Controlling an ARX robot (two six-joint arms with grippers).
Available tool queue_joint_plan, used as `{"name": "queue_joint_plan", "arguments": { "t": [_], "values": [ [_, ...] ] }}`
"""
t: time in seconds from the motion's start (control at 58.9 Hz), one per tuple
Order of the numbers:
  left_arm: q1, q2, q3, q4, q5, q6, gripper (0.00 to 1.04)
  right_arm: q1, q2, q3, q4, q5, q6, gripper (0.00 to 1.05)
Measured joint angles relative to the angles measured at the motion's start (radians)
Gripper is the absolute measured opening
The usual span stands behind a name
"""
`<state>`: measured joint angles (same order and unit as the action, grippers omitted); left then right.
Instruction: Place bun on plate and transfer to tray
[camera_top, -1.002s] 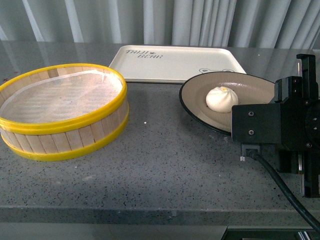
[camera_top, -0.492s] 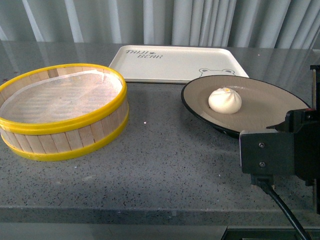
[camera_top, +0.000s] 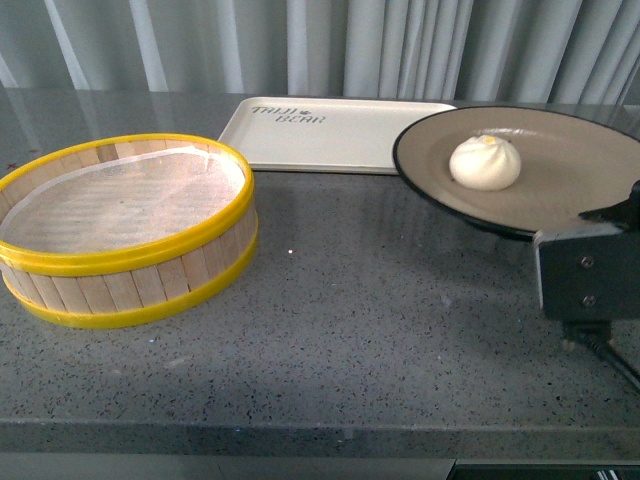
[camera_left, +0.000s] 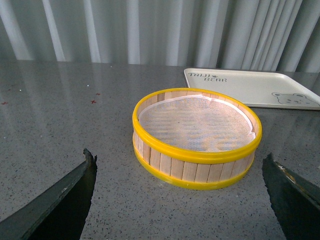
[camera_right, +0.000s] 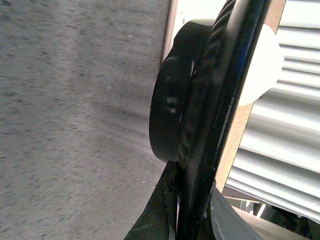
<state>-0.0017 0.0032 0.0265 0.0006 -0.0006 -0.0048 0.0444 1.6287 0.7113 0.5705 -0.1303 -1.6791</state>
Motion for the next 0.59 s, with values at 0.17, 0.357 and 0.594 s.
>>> {"name": "queue_joint_plan", "arguments": {
  "t": [0.17,0.357,0.594],
  "values": [
    [0.0,0.0,0.0,0.0,0.0,0.0,0.98,-0.018,0.101,0.161,-0.027,-0.032,0.017,0.03],
    [0.0,0.0,0.0,0.0,0.0,0.0,0.98,-0.015,0.24,0.339,-0.061,-0.083,0.04,0.03],
    [0.0,0.0,0.0,0.0,0.0,0.0,0.98,0.002,0.431,0.565,-0.141,-0.107,0.03,0.03]
  ]
}}
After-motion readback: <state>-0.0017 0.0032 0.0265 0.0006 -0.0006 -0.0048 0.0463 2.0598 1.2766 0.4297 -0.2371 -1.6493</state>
